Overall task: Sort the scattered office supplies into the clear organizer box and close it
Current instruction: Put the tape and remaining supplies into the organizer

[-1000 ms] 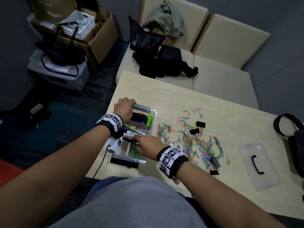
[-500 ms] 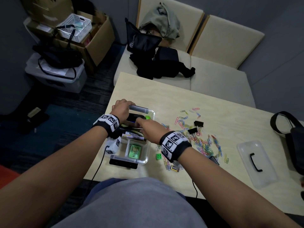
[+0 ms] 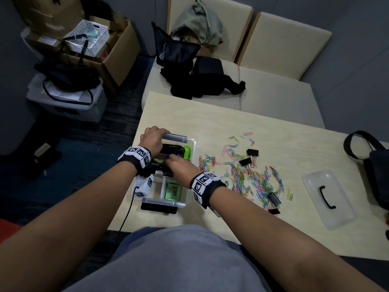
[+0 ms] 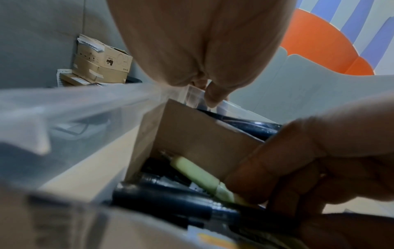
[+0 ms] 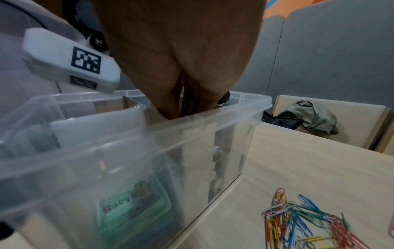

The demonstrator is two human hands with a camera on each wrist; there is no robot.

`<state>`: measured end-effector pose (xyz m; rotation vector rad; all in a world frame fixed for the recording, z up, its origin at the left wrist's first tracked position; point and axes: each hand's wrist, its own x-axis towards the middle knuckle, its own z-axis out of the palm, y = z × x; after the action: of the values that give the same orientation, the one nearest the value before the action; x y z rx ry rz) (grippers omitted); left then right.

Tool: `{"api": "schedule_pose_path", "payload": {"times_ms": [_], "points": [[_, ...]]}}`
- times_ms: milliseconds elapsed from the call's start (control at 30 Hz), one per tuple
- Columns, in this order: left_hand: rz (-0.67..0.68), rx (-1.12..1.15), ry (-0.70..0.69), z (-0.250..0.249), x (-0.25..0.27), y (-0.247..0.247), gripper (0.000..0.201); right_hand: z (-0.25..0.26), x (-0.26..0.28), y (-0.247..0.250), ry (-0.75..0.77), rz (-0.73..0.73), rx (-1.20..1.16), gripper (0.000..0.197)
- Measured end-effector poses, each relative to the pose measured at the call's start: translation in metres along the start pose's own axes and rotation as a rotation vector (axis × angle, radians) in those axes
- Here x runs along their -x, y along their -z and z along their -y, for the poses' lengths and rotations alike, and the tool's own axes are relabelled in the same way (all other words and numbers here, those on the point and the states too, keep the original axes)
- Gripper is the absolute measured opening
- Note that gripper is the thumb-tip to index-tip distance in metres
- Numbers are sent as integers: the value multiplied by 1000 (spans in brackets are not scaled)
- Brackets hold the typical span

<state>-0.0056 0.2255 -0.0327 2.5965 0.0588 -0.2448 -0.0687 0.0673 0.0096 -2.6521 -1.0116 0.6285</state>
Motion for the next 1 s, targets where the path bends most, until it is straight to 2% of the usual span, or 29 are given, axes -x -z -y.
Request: {"api": "schedule_pose_path", "payload": {"times_ms": [200,367,533,633,833,933,1000], "points": [[-32,-37,17,-3,1,-3,57,-9,13,-1,11,-45,-111,33],[-48,-60,60,-7,-1,-3,53,-25,33,1,22,-182,-230,22],[-203,-43,101,-24,5,-13,42,-48,59,1,-40,-367,-316,15],[-273,-18,22,-51,12,-22,38,-68,78,2,-107,-406,-336,16],[-184,75,-202,-131,27,-39,29,-117,121,-1,-280,-466,-363,16],[-40,156,-246,-161,33,-57,25,-142,139,-7,-363,-419,-335,17],[62,123,-247,-175,37,-71,21,-156,149,-13,-408,-363,-299,17]]}}
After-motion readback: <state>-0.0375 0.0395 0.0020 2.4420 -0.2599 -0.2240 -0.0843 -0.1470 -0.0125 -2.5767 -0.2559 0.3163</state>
